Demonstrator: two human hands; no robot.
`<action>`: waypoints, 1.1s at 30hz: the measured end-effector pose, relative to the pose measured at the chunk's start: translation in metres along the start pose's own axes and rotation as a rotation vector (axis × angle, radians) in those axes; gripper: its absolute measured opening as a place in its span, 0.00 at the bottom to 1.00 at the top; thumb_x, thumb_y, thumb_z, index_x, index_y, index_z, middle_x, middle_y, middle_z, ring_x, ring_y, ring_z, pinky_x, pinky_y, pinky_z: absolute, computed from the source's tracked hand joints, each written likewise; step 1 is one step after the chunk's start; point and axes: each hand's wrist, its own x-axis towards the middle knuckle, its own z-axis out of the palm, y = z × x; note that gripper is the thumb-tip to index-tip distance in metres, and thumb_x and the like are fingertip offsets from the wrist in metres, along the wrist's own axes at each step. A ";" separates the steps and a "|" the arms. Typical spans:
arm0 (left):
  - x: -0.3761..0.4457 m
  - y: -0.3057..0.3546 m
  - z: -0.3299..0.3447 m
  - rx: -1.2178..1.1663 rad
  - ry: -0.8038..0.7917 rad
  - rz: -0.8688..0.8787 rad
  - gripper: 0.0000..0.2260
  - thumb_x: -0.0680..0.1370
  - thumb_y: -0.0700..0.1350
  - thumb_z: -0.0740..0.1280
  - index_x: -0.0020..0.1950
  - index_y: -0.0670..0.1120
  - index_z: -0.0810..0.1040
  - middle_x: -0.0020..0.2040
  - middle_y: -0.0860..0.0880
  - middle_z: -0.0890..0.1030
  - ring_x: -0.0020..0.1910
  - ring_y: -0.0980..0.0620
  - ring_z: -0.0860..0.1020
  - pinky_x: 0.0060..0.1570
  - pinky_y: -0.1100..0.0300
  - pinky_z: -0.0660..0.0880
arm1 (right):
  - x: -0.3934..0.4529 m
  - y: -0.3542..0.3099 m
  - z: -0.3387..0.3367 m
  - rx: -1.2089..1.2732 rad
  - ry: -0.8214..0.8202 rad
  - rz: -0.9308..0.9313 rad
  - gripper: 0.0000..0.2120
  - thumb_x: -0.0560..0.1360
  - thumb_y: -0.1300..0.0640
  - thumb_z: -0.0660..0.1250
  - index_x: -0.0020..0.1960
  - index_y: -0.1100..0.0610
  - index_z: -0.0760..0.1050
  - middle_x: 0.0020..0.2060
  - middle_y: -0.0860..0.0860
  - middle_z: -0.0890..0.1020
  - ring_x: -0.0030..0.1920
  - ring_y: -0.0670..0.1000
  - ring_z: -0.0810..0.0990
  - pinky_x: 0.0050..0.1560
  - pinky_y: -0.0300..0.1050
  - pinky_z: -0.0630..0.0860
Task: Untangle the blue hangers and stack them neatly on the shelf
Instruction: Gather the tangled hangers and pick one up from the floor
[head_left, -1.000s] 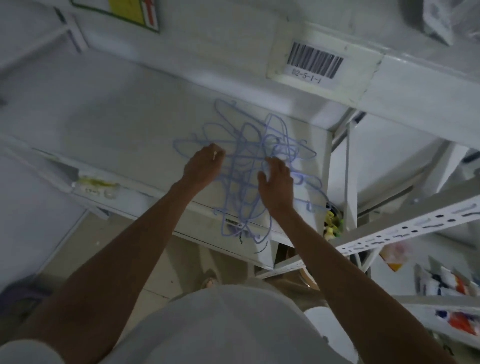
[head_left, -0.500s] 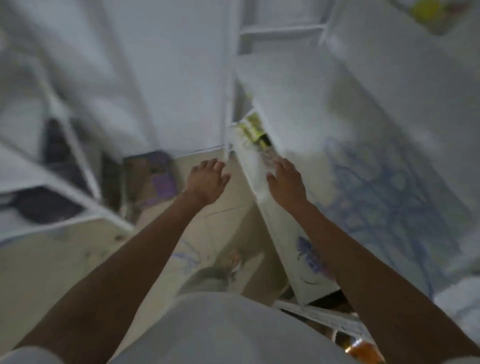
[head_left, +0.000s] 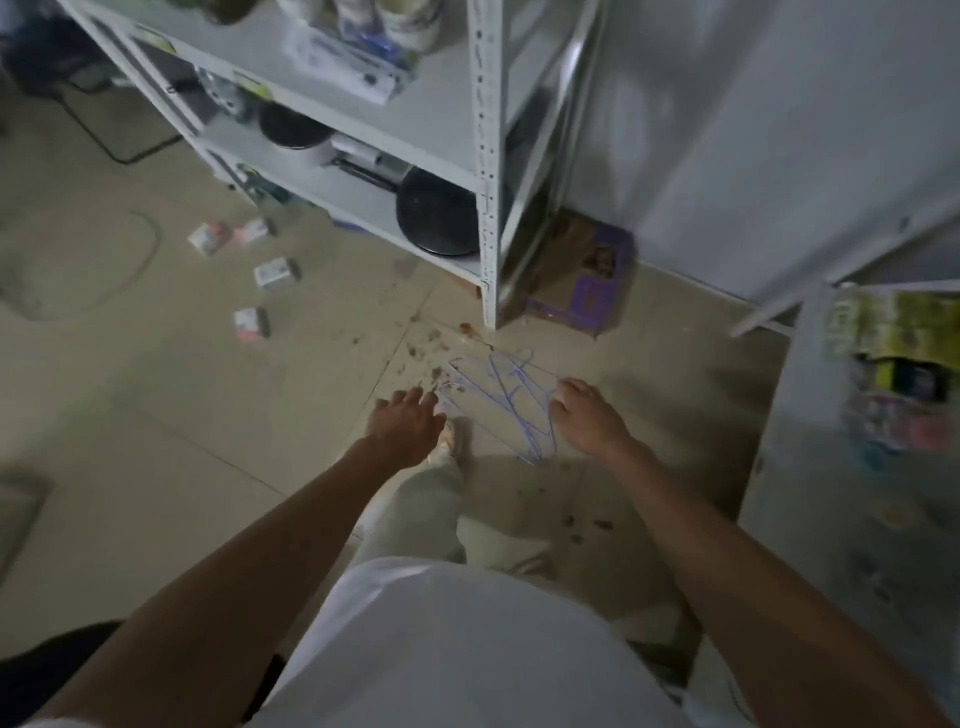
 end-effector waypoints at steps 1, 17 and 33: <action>0.011 -0.005 -0.001 0.017 -0.009 0.023 0.23 0.84 0.57 0.51 0.75 0.48 0.65 0.76 0.46 0.67 0.73 0.42 0.68 0.69 0.43 0.67 | 0.016 -0.006 0.006 0.015 -0.013 0.013 0.23 0.85 0.50 0.52 0.76 0.60 0.65 0.78 0.55 0.64 0.76 0.57 0.64 0.73 0.56 0.65; 0.300 -0.037 0.160 0.327 -0.354 0.501 0.22 0.80 0.52 0.59 0.72 0.46 0.68 0.74 0.44 0.69 0.71 0.42 0.68 0.61 0.49 0.72 | 0.242 0.053 0.198 0.386 -0.060 0.448 0.21 0.84 0.54 0.58 0.74 0.62 0.67 0.70 0.64 0.73 0.70 0.63 0.73 0.68 0.55 0.72; 0.595 0.011 0.541 -0.923 -0.344 -0.401 0.11 0.77 0.50 0.65 0.51 0.44 0.82 0.49 0.40 0.85 0.51 0.39 0.84 0.56 0.43 0.80 | 0.549 0.306 0.453 0.363 0.332 0.508 0.20 0.79 0.49 0.67 0.65 0.59 0.73 0.61 0.60 0.76 0.62 0.62 0.75 0.56 0.53 0.73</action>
